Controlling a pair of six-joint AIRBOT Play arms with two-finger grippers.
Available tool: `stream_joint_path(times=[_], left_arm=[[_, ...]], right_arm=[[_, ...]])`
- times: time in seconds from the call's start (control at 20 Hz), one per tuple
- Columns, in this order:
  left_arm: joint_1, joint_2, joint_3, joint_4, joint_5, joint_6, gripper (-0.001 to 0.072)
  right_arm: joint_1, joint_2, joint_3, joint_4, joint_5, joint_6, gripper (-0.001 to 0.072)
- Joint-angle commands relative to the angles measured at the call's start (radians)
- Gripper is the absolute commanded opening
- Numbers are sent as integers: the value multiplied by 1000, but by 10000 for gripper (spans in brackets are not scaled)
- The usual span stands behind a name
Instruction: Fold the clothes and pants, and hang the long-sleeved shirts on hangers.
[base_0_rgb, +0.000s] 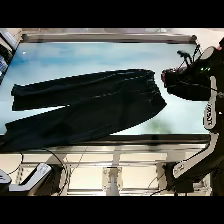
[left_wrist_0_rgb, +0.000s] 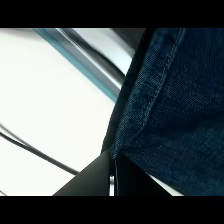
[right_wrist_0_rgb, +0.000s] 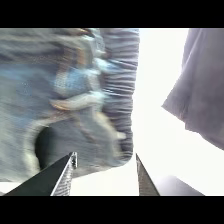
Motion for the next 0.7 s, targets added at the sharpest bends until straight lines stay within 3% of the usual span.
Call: stream_joint_path(times=[0.0, 0.15, 0.6, 0.65], left_arm=[[0, -22, 111, 8, 16, -31, 38], [0, -30, 111, 9, 16, -31, 38], [0, -30, 111, 0, 16, -31, 38], [0, -30, 111, -1, 19, -30, 38]], right_arm=[[-24, -1, -159, -12, -12, -106, 436], [-18, -1, -260, 81, -51, -183, 436], [40, -5, -359, 142, -78, -304, 431], [49, -13, -370, 142, -74, -303, 402]])
